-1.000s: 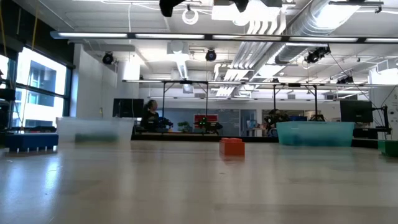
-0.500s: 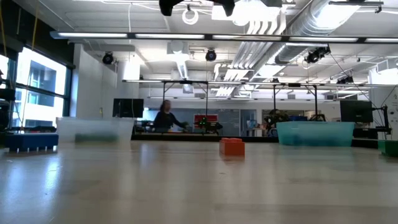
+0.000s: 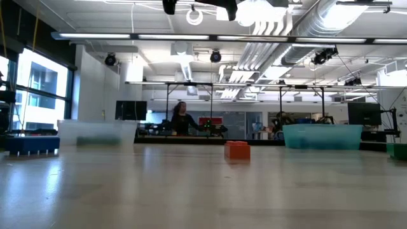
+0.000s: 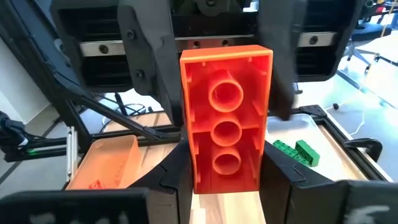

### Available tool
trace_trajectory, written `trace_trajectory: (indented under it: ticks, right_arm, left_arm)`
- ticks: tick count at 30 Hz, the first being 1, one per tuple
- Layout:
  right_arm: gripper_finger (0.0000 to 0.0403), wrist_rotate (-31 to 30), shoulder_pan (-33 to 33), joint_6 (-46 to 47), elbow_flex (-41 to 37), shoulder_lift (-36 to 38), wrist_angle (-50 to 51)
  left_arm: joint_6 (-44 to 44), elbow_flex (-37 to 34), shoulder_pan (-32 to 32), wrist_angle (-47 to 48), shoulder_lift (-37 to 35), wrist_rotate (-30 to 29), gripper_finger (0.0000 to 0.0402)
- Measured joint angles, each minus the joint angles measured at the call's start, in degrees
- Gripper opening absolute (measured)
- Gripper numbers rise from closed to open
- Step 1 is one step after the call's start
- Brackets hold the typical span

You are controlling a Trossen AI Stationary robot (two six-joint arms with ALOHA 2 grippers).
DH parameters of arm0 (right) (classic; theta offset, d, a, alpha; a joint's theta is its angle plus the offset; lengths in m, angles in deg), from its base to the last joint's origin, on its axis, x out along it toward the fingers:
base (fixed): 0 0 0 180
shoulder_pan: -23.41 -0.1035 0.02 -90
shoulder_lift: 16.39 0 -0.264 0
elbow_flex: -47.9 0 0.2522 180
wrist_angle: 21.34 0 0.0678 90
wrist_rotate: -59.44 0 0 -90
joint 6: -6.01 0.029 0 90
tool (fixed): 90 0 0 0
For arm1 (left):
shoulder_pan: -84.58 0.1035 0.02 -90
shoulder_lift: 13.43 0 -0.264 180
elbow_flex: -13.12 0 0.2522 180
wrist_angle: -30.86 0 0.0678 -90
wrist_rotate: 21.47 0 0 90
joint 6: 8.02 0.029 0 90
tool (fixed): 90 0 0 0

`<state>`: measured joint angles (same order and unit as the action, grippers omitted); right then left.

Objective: Sort & place blocks by color
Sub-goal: Put the orange game piece into the orange bin

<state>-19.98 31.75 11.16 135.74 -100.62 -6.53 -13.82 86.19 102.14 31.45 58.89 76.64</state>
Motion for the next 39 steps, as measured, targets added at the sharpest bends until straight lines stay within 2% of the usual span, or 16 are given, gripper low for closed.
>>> trace_trajectory:
  ticks: [3, 5, 11, 15, 22, 30, 39]
  right_arm:
    - [0.0109, 0.1, 0.1, 0.6, 0.0, 0.1, 0.0]
    - [0.0112, 0.2, 0.1, 0.5, 0.0, 0.1, 0.0]
    - [0.0206, -1.0, 0.1, 0.4, 0.0, 0.1, 0.1]
    - [0.0243, -1.1, 0.2, 0.4, 0.0, 0.2, 1.8]
    - [0.0250, -1.1, 0.8, 0.4, 0.1, 0.3, 3.2]
    - [0.0251, -1.2, 2.8, 0.4, 0.1, 0.3, 3.9]
    - [0.0252, -1.3, 5.4, 0.4, 0.1, 0.3, 3.9]
  left_arm:
    - [0.2, 0.0, 0.0, 0.0, 0.0, 0.4, 0.0111]
    - [0.7, 0.0, 0.0, 0.0, 0.0, 0.4, 0.0110]
    - [1.3, 0.0, 0.0, 2.8, 0.0, 0.2, 0.0110]
    - [-1.9, 0.0, 0.0, 9.7, -0.7, 0.2, 0.0110]
    - [-5.8, 0.0, -3.8, 24.9, -2.7, 0.2, 0.0110]
    - [-12.9, 0.0, -12.3, 48.0, -4.5, -0.2, 0.0110]
    - [-24.8, 0.0, -21.1, 55.9, -4.5, -3.1, 0.0110]
